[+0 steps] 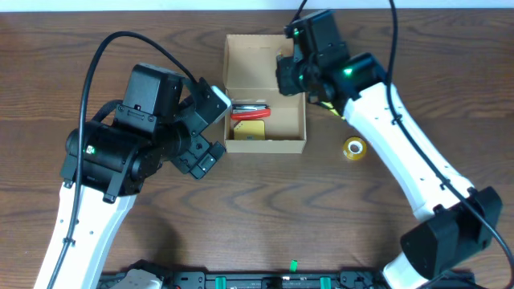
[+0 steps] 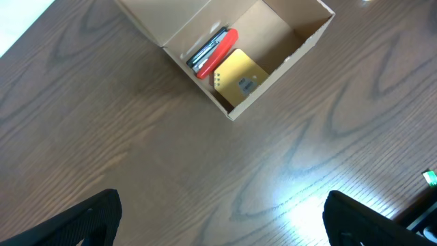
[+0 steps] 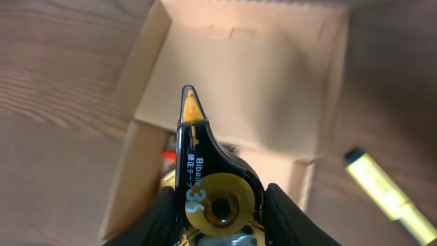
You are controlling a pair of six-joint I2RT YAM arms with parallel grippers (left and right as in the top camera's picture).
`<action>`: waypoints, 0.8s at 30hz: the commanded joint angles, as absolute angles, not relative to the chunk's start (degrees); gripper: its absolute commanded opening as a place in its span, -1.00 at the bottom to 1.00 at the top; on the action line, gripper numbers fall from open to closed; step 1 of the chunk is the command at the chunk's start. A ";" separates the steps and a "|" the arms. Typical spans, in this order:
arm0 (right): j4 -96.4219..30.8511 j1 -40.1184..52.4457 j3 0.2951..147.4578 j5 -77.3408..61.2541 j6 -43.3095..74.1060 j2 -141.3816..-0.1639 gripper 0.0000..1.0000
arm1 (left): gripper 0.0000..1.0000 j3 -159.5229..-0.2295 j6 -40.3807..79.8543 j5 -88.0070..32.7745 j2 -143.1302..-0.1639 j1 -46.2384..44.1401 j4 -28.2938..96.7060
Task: Pack container
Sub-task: 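Carry the correction tape with the right gripper over the box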
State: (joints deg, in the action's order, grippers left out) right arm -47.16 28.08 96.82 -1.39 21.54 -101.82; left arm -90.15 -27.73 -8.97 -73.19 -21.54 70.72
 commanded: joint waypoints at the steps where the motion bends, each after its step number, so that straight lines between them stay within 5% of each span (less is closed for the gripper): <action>1: -49.87 30.22 97.60 0.03 30.00 -101.97 -0.97 | 0.90 -91.88 -28.29 -8.78 -73.06 -21.39 70.94; 9: -58.13 33.89 97.60 1.54 40.32 -106.15 -0.98 | 0.90 -91.88 -28.29 -8.78 -73.06 -21.39 70.94; 24: -62.59 34.04 97.60 6.74 41.74 -113.56 -0.97 | 0.90 -91.88 -28.29 -8.78 -73.06 -21.39 70.94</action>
State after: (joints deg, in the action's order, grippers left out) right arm -62.35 33.93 96.82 2.70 40.62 -113.25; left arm -90.15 -27.73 -8.97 -73.19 -21.54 70.72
